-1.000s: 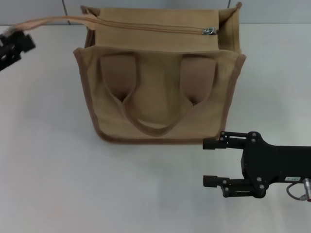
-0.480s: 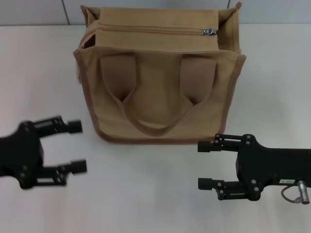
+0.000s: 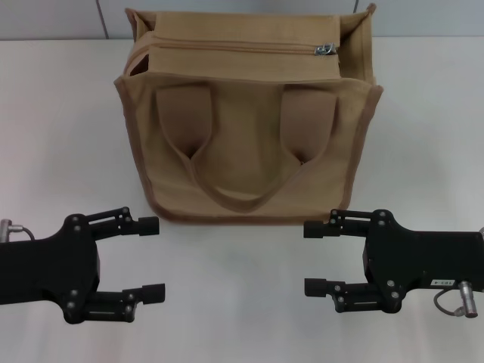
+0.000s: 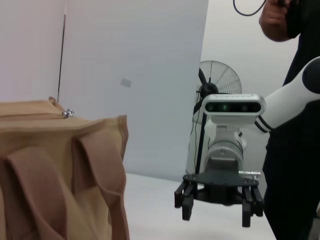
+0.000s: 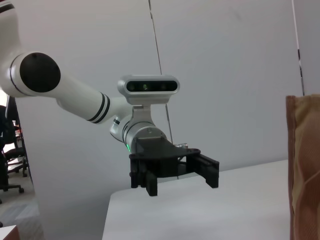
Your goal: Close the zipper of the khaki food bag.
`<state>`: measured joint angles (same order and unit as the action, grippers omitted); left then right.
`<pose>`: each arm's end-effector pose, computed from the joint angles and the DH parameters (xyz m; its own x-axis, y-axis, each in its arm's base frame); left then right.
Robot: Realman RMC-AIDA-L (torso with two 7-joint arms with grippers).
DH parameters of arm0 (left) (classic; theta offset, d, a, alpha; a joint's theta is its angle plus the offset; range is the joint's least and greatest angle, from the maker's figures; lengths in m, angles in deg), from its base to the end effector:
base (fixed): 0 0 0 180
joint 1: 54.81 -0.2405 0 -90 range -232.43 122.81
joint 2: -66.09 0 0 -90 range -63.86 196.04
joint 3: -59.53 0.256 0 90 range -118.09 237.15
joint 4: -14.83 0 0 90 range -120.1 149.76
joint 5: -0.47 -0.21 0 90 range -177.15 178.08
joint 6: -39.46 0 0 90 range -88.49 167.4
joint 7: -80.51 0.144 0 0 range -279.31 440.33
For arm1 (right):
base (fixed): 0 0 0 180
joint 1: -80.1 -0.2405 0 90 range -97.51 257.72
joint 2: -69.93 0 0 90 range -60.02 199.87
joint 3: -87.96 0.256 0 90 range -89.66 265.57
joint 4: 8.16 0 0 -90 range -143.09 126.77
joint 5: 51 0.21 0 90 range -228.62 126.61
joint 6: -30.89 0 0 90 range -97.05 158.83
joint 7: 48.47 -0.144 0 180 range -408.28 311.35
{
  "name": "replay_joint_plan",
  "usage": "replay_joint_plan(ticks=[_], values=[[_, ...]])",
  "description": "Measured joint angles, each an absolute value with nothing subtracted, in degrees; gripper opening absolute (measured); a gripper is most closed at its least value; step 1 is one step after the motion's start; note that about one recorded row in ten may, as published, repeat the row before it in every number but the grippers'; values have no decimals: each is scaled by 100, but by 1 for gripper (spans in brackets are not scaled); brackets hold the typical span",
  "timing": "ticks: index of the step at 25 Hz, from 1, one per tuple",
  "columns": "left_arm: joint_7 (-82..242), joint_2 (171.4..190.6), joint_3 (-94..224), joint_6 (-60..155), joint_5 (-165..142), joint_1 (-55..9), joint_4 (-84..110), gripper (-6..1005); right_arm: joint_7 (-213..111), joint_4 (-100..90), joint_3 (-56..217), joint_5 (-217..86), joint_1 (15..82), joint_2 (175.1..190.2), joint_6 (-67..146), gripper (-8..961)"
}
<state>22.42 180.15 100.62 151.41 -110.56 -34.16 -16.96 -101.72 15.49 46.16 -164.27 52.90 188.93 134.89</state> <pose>-0.2917 0.2395 0.0255 0.7802 0.1367 0.6104 0.1911 -0.9813 -0.0245 0.2609 0.2564 -0.0341 0.7683 -0.1291 -0.6270 -0.1585 -0.9873 0.0090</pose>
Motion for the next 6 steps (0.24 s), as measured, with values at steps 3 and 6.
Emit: replay_joint_plan(ticks=[3, 6], values=[[2248, 18023, 10063, 15077, -11124, -3378, -1654, 835, -10171, 1548, 4614, -16434, 5281, 18893, 13454, 725], [2250, 18037, 10069, 15062, -11127, -3367, -1637, 835, -10170, 1548, 4612, -16434, 5279, 18893, 13441, 725]])
